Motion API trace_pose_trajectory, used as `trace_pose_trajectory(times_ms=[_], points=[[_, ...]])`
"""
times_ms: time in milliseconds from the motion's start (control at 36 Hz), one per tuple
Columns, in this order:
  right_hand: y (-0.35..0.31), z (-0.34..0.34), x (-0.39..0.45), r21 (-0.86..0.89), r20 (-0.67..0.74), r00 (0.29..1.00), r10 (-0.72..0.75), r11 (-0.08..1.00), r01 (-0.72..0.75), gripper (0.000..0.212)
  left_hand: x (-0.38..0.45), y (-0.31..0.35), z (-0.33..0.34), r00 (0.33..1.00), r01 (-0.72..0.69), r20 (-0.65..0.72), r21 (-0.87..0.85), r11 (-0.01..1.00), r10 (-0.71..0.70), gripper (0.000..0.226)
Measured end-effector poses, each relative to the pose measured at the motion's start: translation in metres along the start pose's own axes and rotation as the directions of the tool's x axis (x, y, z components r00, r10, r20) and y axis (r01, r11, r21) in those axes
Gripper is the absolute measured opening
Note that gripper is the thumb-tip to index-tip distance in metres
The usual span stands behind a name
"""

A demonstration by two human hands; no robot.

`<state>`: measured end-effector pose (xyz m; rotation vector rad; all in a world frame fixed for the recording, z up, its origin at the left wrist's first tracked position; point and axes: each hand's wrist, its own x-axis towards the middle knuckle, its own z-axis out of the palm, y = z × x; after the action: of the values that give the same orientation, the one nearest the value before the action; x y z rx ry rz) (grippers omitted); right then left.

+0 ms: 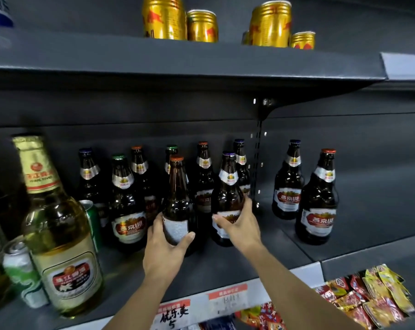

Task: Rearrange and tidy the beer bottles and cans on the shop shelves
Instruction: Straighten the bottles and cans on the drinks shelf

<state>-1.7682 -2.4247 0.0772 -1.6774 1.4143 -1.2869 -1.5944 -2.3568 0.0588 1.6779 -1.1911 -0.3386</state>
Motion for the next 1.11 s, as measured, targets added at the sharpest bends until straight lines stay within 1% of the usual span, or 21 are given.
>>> trace_pose_trajectory(times_ms=[139, 250, 417, 444, 472, 500, 528, 556, 583, 611, 639, 667, 694, 722, 778, 806, 889, 944, 1028, 1056, 1111], points=[[0.010, -0.020, 0.021, -0.043, -0.064, 0.997, 0.032, 0.998, -0.035, 0.081, -0.001, -0.001, -0.001, 1.000, -0.008, 0.006, -0.014, 1.000, 0.008, 0.088], [0.018, -0.036, 0.037, -0.044, -0.066, 0.997, 0.037, 0.998, -0.040, 0.076, -0.001, -0.001, -0.001, 1.000, -0.016, 0.015, -0.016, 1.000, 0.017, 0.087], [0.023, -0.038, 0.044, -0.021, -0.032, 0.999, 0.029, 0.999, -0.030, 0.078, -0.002, 0.002, -0.002, 1.000, -0.019, 0.007, 0.002, 1.000, 0.019, 0.086], [0.023, -0.038, 0.041, -0.048, -0.049, 0.999, 0.016, 0.999, -0.018, 0.080, -0.002, 0.003, -0.002, 1.000, -0.021, 0.003, 0.001, 1.000, 0.021, 0.087], [0.021, -0.037, 0.037, -0.120, -0.113, 0.993, -0.019, 0.993, 0.006, 0.082, -0.003, 0.004, -0.002, 1.000, -0.020, -0.003, 0.001, 1.000, 0.020, 0.087], [0.020, -0.036, 0.030, -0.217, -0.213, 0.973, -0.091, 0.975, 0.043, 0.083, -0.003, 0.006, -0.002, 1.000, -0.013, -0.009, 0.004, 1.000, 0.014, 0.086], [0.016, -0.033, 0.021, -0.297, -0.334, 0.923, -0.192, 0.951, 0.090, 0.079, -0.004, 0.008, -0.002, 1.000, -0.006, -0.018, 0.009, 1.000, 0.006, 0.085], [0.009, -0.029, 0.010, -0.337, -0.439, 0.843, -0.311, 0.927, 0.167, 0.072, -0.004, 0.010, -0.001, 1.000, -0.003, -0.024, 0.009, 1.000, 0.003, 0.083], [-0.002, -0.024, 0.000, -0.337, -0.494, 0.769, -0.406, 0.904, 0.262, 0.065, -0.004, 0.012, -0.001, 1.000, -0.009, -0.027, 0.001, 1.000, 0.009, 0.081], [-0.012, -0.019, -0.008, -0.321, -0.475, 0.740, -0.476, 0.877, 0.358, 0.059, -0.003, 0.014, 0.001, 1.000, -0.021, -0.016, -0.017, 1.000, 0.021, 0.077], [-0.021, -0.014, -0.013, -0.278, -0.404, 0.762, -0.506, 0.862, 0.424, 0.055, -0.002, 0.015, 0.003, 0.999, -0.037, 0.013, -0.044, 0.998, 0.038, 0.075], [-0.026, -0.008, -0.013, -0.190, -0.287, 0.827, -0.484, 0.875, 0.446, 0.056, 0.000, 0.015, 0.005, 0.996, -0.048, 0.068, -0.079, 0.996, 0.054, 0.074], [-0.034, -0.003, -0.013, -0.075, -0.136, 0.903, -0.407, 0.913, 0.401, 0.062, 0.002, 0.017, 0.007, 0.987, -0.053, 0.145, -0.129, 0.990, 0.071, 0.075], [-0.043, 0.000, -0.013, 0.084, 0.004, 0.951, -0.309, 0.948, 0.308, 0.069, 0.003, 0.020, 0.008, 0.969, -0.045, 0.230, -0.186, 0.981, 0.088, 0.077], [-0.053, 0.003, -0.008, 0.308, 0.209, 0.962, -0.173, 0.946, 0.103, 0.074, 0.006, 0.026, 0.009, 0.924, -0.017, 0.365, -0.264, 0.964, 0.117, 0.072], [-0.057, 0.002, -0.005, 0.323, 0.250, 0.955, -0.160, 0.943, 0.073, 0.069, 0.008, 0.028, 0.009, 0.903, -0.010, 0.411, -0.278, 0.961, 0.129, 0.066], [-0.054, -0.004, -0.002, 0.200, 0.287, 0.946, -0.149, 0.975, 0.093, 0.061, 0.010, 0.028, 0.010, 0.869, -0.002, 0.474, -0.282, 0.959, 0.141, 0.057], [-0.054, -0.005, 0.000, 0.078, 0.229, 0.961, -0.153, 0.987, 0.138, 0.057, 0.011, 0.022, 0.014, 0.902, -0.105, 0.394, -0.199, 0.974, 0.178, 0.061], [-0.059, 0.004, -0.005, -0.190, 0.005, 0.985, -0.175, 0.966, 0.173, 0.065, 0.003, 0.018, 0.020, 0.954, -0.201, 0.211, -0.077, 0.977, 0.213, 0.054], [-0.061, 0.008, -0.008, -0.287, -0.085, 0.979, -0.185, 0.946, 0.154, 0.069, -0.001, 0.018, 0.022, 0.958, -0.205, 0.190, -0.076, 0.976, 0.216, 0.053], [-0.063, 0.015, -0.012, -0.399, -0.228, 0.952, -0.206, 0.911, 0.101, 0.077, -0.007, 0.024, 0.028, 0.949, -0.203, 0.232, -0.066, 0.977, 0.213, 0.063]])
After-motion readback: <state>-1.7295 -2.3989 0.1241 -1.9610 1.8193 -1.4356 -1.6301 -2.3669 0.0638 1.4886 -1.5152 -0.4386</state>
